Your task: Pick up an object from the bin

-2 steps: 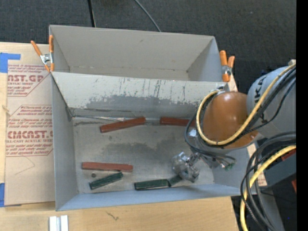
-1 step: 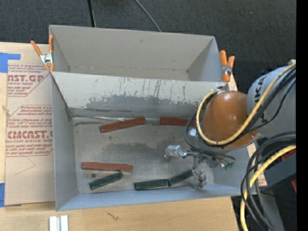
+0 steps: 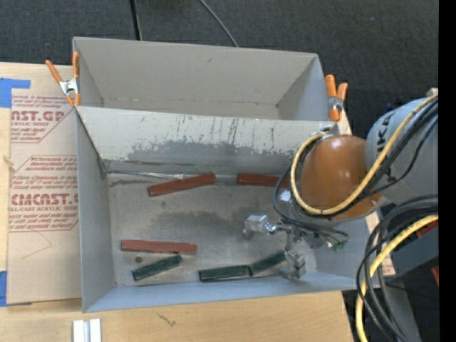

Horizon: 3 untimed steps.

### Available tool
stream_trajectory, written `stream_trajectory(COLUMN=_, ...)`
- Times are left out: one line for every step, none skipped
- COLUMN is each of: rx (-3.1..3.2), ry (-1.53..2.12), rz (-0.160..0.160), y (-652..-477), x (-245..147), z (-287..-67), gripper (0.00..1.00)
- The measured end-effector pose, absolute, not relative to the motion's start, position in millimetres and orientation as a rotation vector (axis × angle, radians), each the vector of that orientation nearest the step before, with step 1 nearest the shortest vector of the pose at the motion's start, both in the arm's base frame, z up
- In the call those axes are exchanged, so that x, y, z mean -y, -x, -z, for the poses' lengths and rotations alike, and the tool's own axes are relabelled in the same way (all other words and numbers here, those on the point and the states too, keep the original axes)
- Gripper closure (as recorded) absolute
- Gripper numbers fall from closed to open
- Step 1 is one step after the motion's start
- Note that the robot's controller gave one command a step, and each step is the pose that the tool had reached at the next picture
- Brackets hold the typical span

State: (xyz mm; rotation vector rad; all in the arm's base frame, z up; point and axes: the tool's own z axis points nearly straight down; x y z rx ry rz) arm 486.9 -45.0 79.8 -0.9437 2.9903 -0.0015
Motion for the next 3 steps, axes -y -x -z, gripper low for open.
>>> stream_trajectory(rx=-2.615, ry=1.723, rz=0.006, y=-484.6, x=67.7, z=-71.5, gripper=1.0)
stream_trajectory(rx=-2.615, ry=1.723, rz=0.006, y=-484.6, x=67.7, z=-71.6, gripper=1.0)
stream_trajectory(rx=-2.014, ry=2.407, rz=-0.004, y=-505.4, x=24.9, z=-159.9, gripper=1.0)
